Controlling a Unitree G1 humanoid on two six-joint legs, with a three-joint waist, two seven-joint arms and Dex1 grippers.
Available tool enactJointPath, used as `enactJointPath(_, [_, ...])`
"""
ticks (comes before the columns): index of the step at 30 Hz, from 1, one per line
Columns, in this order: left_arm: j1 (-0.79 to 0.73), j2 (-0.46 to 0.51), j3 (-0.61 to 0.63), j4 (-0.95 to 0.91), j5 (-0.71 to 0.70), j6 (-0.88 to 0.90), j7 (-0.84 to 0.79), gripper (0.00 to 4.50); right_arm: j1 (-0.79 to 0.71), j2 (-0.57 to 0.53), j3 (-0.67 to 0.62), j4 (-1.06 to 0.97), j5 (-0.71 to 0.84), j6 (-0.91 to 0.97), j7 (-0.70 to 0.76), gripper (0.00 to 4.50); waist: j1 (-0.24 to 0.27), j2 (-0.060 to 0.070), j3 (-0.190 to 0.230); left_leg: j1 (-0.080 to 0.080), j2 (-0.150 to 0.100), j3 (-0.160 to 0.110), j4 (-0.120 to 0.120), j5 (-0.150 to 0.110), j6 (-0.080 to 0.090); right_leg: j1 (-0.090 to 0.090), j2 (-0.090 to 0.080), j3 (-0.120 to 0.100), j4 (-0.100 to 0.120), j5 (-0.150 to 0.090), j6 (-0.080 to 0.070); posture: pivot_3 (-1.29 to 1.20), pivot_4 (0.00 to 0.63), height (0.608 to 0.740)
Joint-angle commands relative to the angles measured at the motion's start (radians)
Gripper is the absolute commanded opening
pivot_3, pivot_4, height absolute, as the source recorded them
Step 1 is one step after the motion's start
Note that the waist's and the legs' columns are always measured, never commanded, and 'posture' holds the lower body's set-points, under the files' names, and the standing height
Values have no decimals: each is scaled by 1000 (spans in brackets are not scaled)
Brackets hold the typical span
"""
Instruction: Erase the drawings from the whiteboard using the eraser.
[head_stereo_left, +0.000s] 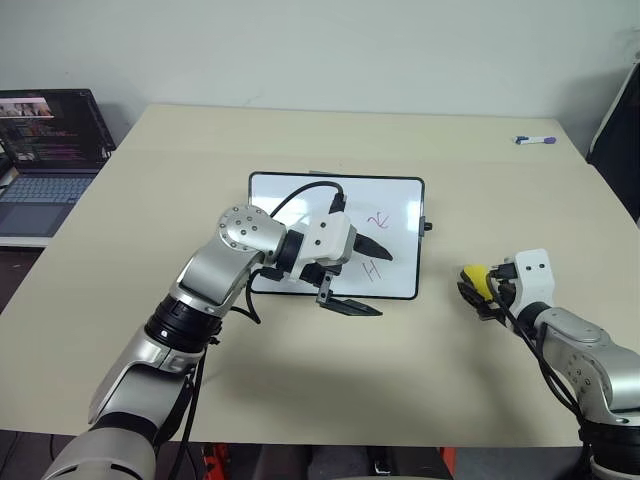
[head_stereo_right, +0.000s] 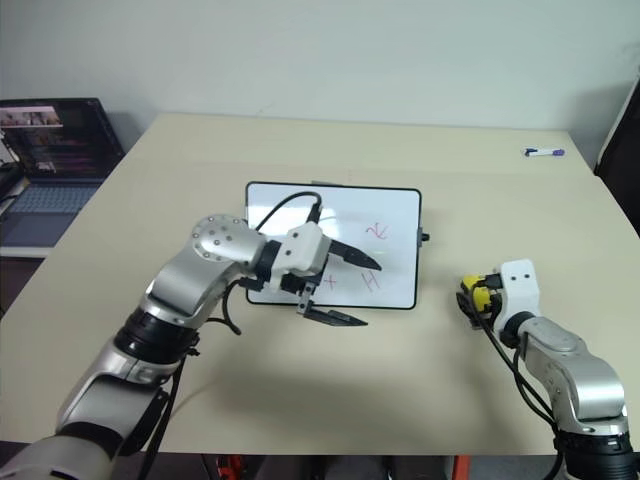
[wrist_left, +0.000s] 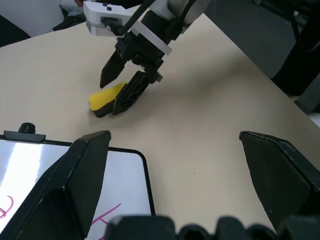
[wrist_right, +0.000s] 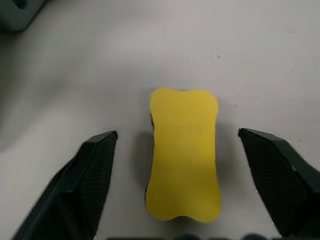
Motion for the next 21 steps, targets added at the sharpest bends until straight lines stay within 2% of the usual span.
enactJointPath(1, [-10,-1,18,-24,-2,-2,-3,4500,-10,11,-22,-6,-16,-40,10,2816,0,0,0,0,0,0,0,0,0,0,0,0,0,0,0,0,150,740])
enactJointPath(5, [-1,9,24,-34,-4,6,1,4500,-11,19,-24,-5,-19,-41,22,1426,0,0,0,0,0,0,0,0,0,0,0,0,0,0,0,0,150,740])
enactJointPath(6, [4,13,28,-37,-5,13,7,4500,-12,22,-26,-6,-19,-42,23,1205,0,0,0,0,0,0,0,0,0,0,0,0,0,0,0,0,150,740])
enactJointPath(10, [19,24,40,-55,-9,40,24,4500,-10,27,-31,-19,-22,-40,30,1165,0,0,0,0,0,0,0,0,0,0,0,0,1,0,-1,0,150,740])
enactJointPath(16, [201,142,155,-280,-84,229,126,4500,32,-5,-5,-169,-72,-190,85,1147,-16,1,0,0,1,-1,0,0,0,-1,-2,0,2,0,-2,0,150,740])
enactJointPath(21, [292,191,212,-370,-56,363,282,4500,-49,-23,-1,-324,32,-103,141,1144,-18,1,0,3,0,-2,1,0,0,1,-2,-1,5,-1,2,0,150,740])
